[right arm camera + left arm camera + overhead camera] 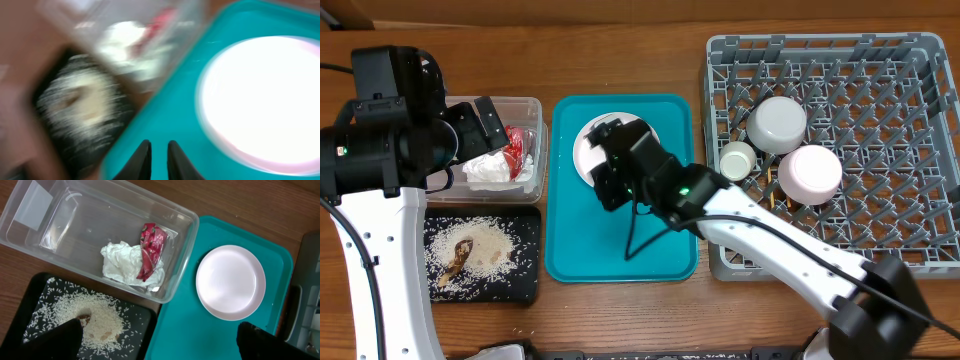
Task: Sort waste into correct bins and load items into the dishwasher
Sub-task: 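Move right gripper left to white plate on teal tray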
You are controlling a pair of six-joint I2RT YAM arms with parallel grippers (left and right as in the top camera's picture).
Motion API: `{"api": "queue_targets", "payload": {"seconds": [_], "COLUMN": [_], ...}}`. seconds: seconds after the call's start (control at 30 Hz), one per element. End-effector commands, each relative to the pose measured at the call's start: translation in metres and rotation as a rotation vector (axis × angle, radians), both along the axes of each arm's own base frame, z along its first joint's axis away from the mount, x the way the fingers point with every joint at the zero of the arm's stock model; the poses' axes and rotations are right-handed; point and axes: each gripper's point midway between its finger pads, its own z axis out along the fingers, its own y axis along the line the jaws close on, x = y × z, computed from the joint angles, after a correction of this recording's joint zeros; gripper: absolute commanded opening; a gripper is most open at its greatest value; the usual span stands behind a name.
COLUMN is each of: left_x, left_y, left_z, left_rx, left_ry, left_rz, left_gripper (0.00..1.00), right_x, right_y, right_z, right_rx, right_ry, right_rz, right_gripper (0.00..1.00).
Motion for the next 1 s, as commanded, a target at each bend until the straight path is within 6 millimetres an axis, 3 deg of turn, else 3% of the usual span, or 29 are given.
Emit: {"api": "queue_targets", "payload": {"seconds": [0.0, 0.2, 0.4, 0.63, 0.97], "left_x": [0.002, 0.002, 0.002, 0.002, 0.002], "left_y": [0.003, 0.003, 0.003, 0.003, 0.003], "left_z": [0.002, 0.002, 0.002, 0.002, 0.002], "left_rx": [0.008, 0.008, 0.008, 0.008, 0.008], "left_ry": [-0.004, -0.004, -0.004, -0.004, -0.004], "left_rz": [0.005, 0.005, 0.005, 0.005, 0.005], "left_gripper": [1.00, 1.00, 1.00, 1.00, 1.00], "right_x": [0.065, 0.085, 0.118, 0.133, 0.147], "right_y": [-0.054, -0.073, -0.096, -0.115, -0.106], "right_z": [-0.029, -0.079, -0.069, -0.073, -0.092], "right_rx": [-0.206, -0.216, -0.144, -0.098, -0.146], "right_ry": [-0.162, -0.069, -0.101, -0.060, -0.122], "right_rz": [-0.428, -0.565, -0.659, -0.712, -0.612], "right_gripper": [0.09, 0.09, 0.09, 0.10, 0.21]}}
